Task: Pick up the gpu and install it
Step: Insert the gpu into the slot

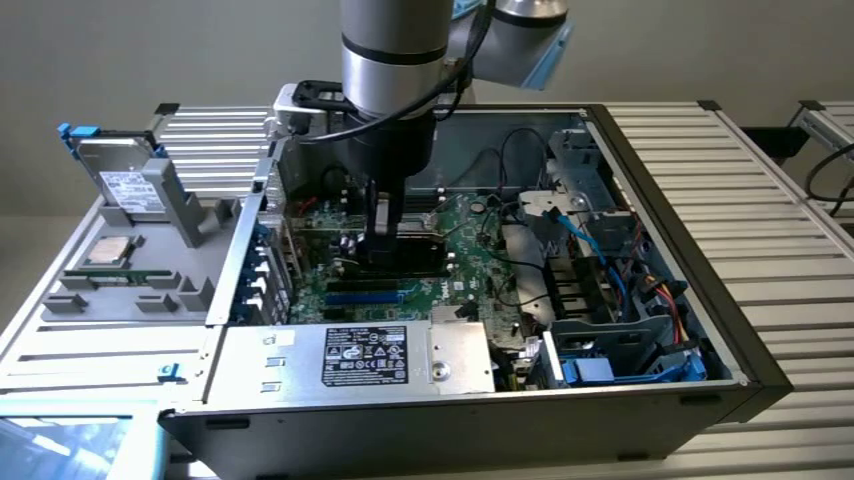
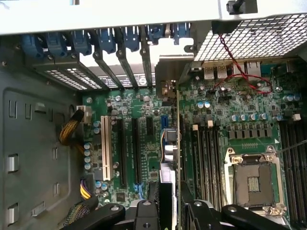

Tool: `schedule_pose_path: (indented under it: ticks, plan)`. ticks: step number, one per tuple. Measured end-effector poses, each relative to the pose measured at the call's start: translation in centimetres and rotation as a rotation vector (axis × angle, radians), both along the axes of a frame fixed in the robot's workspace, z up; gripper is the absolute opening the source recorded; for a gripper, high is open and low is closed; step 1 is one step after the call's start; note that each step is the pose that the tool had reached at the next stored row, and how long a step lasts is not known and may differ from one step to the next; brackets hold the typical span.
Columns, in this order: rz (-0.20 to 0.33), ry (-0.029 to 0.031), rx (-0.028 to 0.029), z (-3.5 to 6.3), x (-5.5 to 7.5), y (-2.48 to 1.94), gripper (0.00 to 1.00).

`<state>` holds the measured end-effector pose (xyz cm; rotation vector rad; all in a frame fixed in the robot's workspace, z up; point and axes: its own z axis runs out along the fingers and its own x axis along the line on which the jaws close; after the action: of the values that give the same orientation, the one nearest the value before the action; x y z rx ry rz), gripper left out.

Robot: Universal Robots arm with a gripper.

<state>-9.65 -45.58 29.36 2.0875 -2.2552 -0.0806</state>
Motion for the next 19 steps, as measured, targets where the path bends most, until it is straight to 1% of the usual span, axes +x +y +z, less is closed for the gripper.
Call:
schedule_pose_path:
  ticks: [3, 7, 13, 19]
  plan:
    - [0.001, 0.0007, 0.001, -0.48, 0.0, -0.08, 0.28]
    - [0.007, 0.0013, 0.0055, -0.78, -0.1, -0.3, 0.28]
    - [0.008, 0.0013, 0.0055, -0.91, -0.3, -0.37, 0.28]
    - [0.008, 0.0011, 0.0053, -1.97, -0.7, -0.37, 0.28]
